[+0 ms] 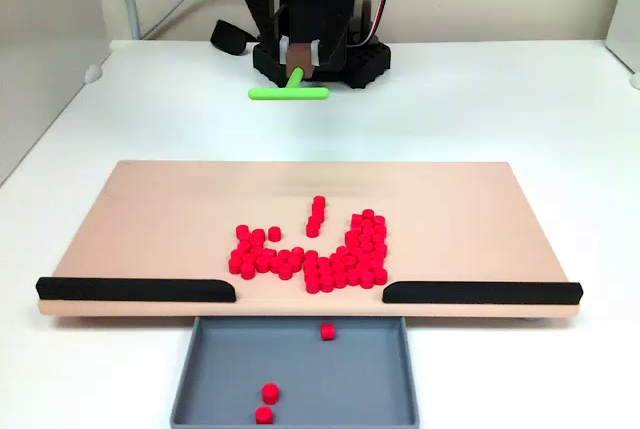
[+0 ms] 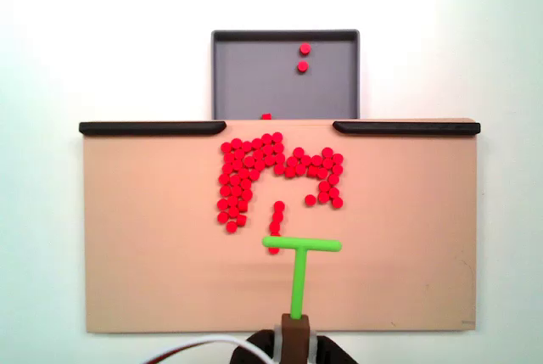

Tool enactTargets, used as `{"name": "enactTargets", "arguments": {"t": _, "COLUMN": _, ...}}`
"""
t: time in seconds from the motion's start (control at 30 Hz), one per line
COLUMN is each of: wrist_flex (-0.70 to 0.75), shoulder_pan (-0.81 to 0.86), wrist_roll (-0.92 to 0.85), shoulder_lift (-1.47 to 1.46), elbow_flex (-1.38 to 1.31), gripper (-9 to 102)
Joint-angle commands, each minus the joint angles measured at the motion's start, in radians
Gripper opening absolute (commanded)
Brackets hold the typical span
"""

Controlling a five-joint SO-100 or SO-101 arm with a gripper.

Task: Gather the right side granules

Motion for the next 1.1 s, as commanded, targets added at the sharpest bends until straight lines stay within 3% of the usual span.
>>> {"name": "enactTargets", "arguments": {"t": 0.0, "wrist_flex": 0.005, "shoulder_pan": 0.017, "wrist_roll": -0.087, "shoulder_lift": 0.058, "elbow_flex": -0.008, "gripper": 0}}
{"name": "enactTargets", "arguments": {"t": 1.07, "wrist_flex": 0.005, "shoulder_pan": 0.026, "wrist_roll": -0.112, "shoulder_lift": 0.064, "elbow_flex": -0.008, "gripper": 0}}
